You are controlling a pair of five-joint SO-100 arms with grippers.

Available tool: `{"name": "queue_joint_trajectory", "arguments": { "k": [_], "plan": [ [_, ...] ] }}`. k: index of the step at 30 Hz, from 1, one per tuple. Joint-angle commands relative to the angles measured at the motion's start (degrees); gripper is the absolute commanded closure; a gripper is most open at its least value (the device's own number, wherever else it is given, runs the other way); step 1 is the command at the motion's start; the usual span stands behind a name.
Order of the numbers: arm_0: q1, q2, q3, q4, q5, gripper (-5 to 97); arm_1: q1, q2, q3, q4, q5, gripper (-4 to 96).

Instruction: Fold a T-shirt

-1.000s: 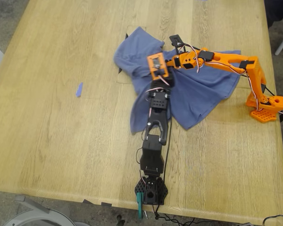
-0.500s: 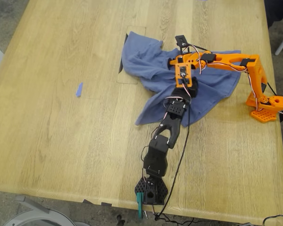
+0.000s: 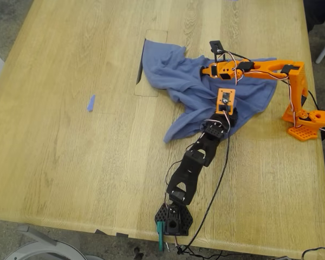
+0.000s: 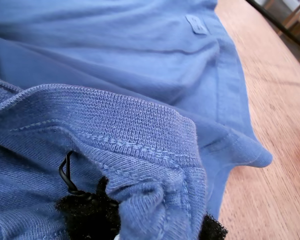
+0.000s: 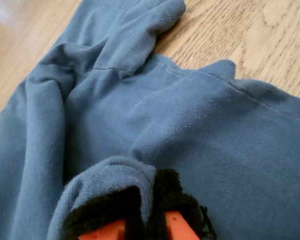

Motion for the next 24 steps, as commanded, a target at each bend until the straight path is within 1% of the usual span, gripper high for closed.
{"name": "queue_joint_trajectory", "arguments": {
  "k": [1,3,4,5,7,8,13,16,21,24],
  "plan": [
    [4.6,0.5,-7.1,0.0,0.5,85,1.5,5.0,0.2,-1.4,0.1,91.5],
    [4.9,-0.6,-8.2,0.5,0.7,82,1.5,5.1,0.4,-1.4,0.1,91.5],
    [4.9,-0.9,-8.4,1.2,0.7,79,1.5,5.1,0.4,-1.4,0.1,91.5],
    [4.9,-1.0,-8.5,2.0,0.7,73,1.4,5.1,0.4,-1.3,0.1,91.5],
    [4.7,-1.1,-8.6,3.5,0.7,56,1.3,5.2,0.4,-1.0,0.1,91.5],
    [4.6,-1.2,-8.9,4.7,1.0,51,1.2,5.4,0.4,-0.7,0.1,91.5],
    [3.9,-2.1,-13.4,11.8,3.6,26,0.5,5.9,0.4,0.2,-0.1,91.5],
    [3.8,-2.3,-16.1,17.7,5.0,15,0.2,6.2,0.4,0.8,-0.2,91.5],
    [4.0,-3.7,-17.8,22.9,8.1,11,-0.3,6.6,0.2,1.6,-0.3,91.5],
    [4.5,-8.8,-24.0,25.0,11.0,11,-0.5,6.6,-0.3,1.9,-0.3,91.5]
  ]
}}
